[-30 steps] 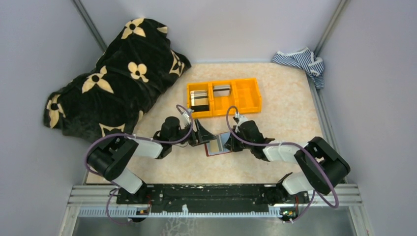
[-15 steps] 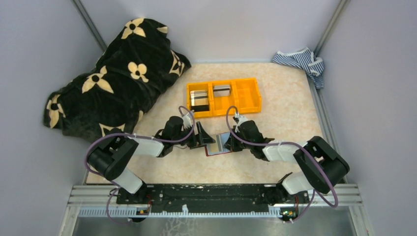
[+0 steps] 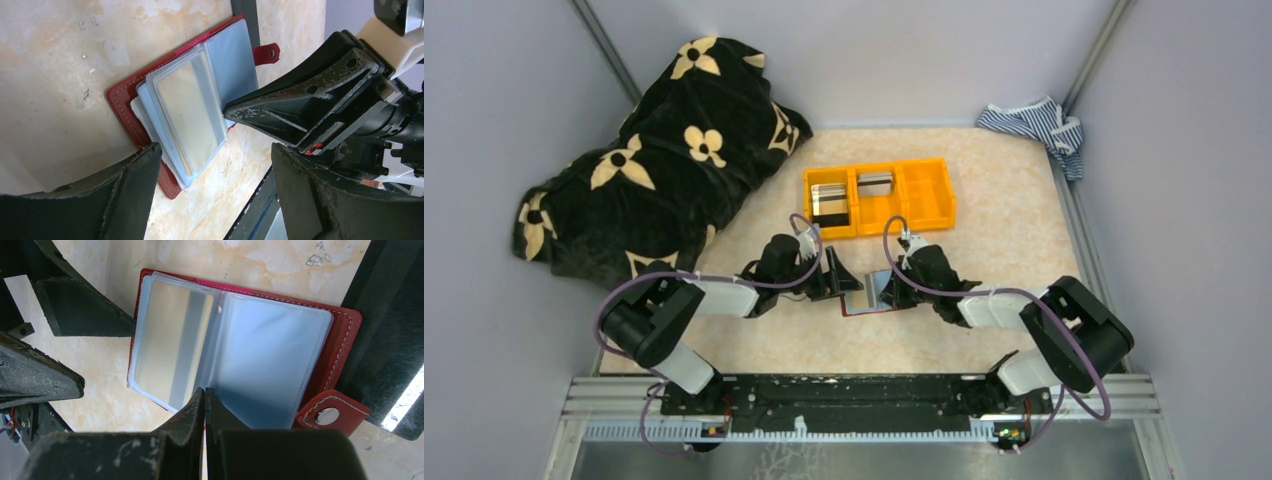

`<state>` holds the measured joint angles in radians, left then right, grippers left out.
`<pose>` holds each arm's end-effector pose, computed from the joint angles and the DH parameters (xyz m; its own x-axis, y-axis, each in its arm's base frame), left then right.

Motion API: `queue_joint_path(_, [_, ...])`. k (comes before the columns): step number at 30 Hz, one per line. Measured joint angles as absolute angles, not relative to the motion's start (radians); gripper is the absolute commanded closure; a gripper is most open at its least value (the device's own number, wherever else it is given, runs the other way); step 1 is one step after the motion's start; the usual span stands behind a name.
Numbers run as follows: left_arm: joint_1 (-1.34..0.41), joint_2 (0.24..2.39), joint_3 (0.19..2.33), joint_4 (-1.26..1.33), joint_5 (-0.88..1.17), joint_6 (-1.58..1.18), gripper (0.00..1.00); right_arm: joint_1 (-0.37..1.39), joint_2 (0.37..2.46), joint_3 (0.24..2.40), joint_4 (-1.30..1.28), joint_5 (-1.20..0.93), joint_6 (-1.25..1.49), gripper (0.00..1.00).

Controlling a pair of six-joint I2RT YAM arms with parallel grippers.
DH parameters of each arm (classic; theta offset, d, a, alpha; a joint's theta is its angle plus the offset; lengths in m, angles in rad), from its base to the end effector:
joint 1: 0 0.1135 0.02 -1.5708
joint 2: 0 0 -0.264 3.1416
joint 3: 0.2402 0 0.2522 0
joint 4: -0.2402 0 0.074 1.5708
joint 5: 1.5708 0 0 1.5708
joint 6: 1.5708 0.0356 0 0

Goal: Take the credit cards out of the card holder

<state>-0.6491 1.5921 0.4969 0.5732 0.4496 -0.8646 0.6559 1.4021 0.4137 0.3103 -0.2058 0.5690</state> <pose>0.2161 -0.1834 0.1343 -0.9003 -0.1770 -0.3976 0.2458 0.5471 -0.8001 0.1900 0.1554 0.1339 -0.8084 0.0434 -0.5870 -0.3413 0.7779 0.5276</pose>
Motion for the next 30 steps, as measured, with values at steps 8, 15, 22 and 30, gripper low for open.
queue_joint_path(8, [-0.653, 1.482, 0.53, 0.467, 0.414, -0.826, 0.14, 0.656, 1.406, 0.413, 0.32, -0.21, 0.569, 1.0])
queue_joint_path(15, [-0.654, 1.514, 0.546, 0.478, 0.417, -0.818, 0.13, 0.656, 1.415, 0.413, 0.329, -0.212, 0.569, 1.0])
queue_joint_path(22, [-0.655, 1.562, 0.548, 0.478, 0.418, -0.812, 0.13, 0.656, 1.415, 0.413, 0.331, -0.212, 0.569, 1.0])
queue_joint_path(30, [-0.655, 1.597, 0.548, 0.488, 0.423, -0.81, 0.13, 0.656, 1.415, 0.409, 0.338, -0.212, 0.57, 1.0])
